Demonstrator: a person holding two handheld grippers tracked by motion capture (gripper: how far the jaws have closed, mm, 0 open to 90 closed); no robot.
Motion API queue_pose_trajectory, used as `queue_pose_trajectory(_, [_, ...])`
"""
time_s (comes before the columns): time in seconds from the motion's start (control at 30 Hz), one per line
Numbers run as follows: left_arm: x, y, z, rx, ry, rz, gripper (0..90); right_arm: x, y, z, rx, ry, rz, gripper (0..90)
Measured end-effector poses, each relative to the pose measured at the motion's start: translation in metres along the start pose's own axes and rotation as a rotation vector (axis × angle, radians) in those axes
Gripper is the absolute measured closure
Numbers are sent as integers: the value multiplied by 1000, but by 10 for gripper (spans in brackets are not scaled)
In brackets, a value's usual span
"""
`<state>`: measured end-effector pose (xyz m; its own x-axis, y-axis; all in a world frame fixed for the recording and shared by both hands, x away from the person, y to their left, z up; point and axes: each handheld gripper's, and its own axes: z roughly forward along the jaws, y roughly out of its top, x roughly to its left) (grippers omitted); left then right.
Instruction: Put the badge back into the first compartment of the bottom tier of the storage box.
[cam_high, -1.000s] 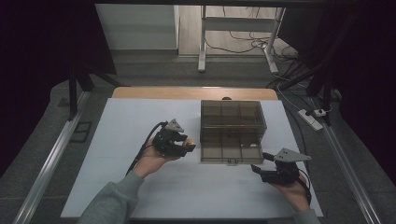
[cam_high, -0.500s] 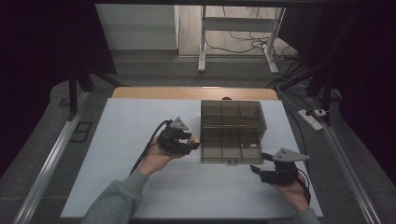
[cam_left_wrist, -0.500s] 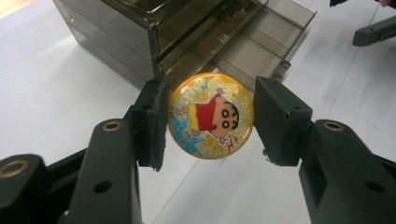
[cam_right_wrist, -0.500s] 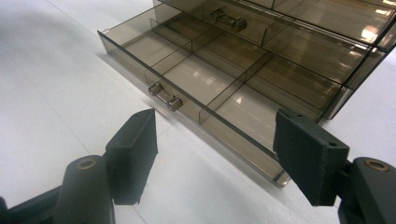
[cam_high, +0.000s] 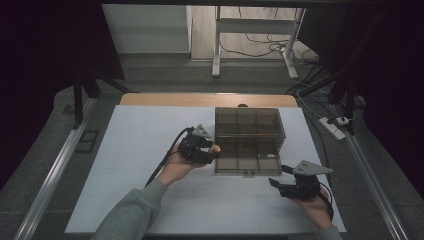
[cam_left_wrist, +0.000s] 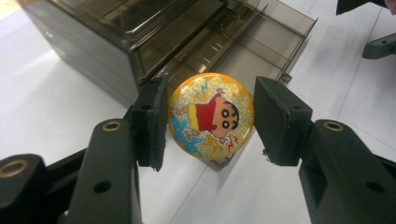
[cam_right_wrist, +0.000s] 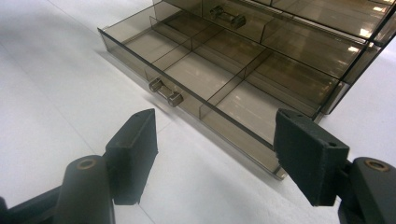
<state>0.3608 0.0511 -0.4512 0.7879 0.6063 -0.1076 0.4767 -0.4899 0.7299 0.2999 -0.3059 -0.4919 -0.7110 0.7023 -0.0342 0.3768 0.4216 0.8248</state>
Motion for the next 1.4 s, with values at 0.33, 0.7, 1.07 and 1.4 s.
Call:
queue_pose_trajectory(0.33, [-9, 7, 21, 20, -13, 30, 480, 0, -3, -3, 2, -6, 3, 311])
queue_pose_trajectory(0.7, [-15, 9, 41, 42, -17, 42, 480, 0, -1, 1, 7, 1, -7, 311])
queue_pose_trajectory(1.07, [-16, 9, 56, 58, -16, 51, 479, 0, -1, 2, 9, 5, -10, 310])
queue_pose_trajectory(1.4, [-18, 8, 58, 69, -8, 65, 477, -1, -2, 1, 15, 0, -11, 310])
